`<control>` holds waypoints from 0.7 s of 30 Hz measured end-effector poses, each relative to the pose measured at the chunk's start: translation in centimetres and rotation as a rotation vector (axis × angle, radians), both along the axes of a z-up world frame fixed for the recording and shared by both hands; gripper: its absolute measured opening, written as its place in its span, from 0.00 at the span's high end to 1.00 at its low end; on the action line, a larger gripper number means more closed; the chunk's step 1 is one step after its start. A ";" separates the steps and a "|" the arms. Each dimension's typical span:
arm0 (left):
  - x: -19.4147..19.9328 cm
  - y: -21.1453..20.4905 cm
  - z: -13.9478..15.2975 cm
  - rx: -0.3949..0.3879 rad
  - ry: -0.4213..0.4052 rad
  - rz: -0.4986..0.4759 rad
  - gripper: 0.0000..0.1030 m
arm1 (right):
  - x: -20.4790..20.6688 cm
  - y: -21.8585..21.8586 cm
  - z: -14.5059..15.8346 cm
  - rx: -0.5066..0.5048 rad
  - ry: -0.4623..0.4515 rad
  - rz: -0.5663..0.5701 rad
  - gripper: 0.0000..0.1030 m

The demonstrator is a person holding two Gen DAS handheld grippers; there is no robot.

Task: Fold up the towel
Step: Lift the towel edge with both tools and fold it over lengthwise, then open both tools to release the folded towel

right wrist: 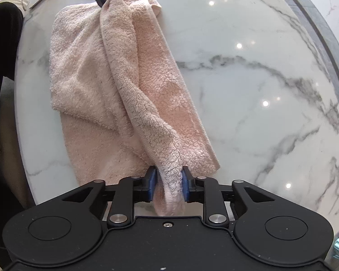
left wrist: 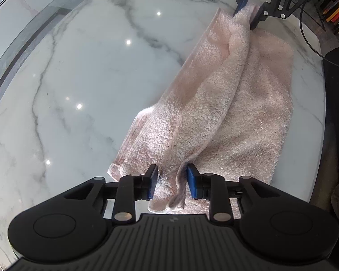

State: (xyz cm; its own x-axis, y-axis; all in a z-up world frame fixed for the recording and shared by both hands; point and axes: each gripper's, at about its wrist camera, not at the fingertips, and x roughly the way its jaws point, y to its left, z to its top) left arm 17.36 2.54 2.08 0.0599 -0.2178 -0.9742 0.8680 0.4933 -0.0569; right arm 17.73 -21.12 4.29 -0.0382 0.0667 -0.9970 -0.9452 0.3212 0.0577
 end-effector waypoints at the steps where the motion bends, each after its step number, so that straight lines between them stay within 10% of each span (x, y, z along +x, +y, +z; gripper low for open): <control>1: 0.1 0.3 0.4 -0.002 -0.024 0.025 0.62 | 0.2 -0.3 0.6 0.003 -0.023 -0.029 0.59; 14: -2.8 2.1 4.6 -0.018 -0.148 0.073 0.62 | -2.6 -1.3 3.7 0.027 -0.137 -0.088 0.61; 16: -3.6 1.9 5.0 -0.047 -0.134 0.057 0.62 | -3.2 -1.2 3.6 0.038 -0.137 -0.091 0.90; 21: -6.1 0.5 4.4 -0.074 -0.121 0.028 0.62 | -4.7 -0.9 3.6 0.063 -0.137 -0.098 0.92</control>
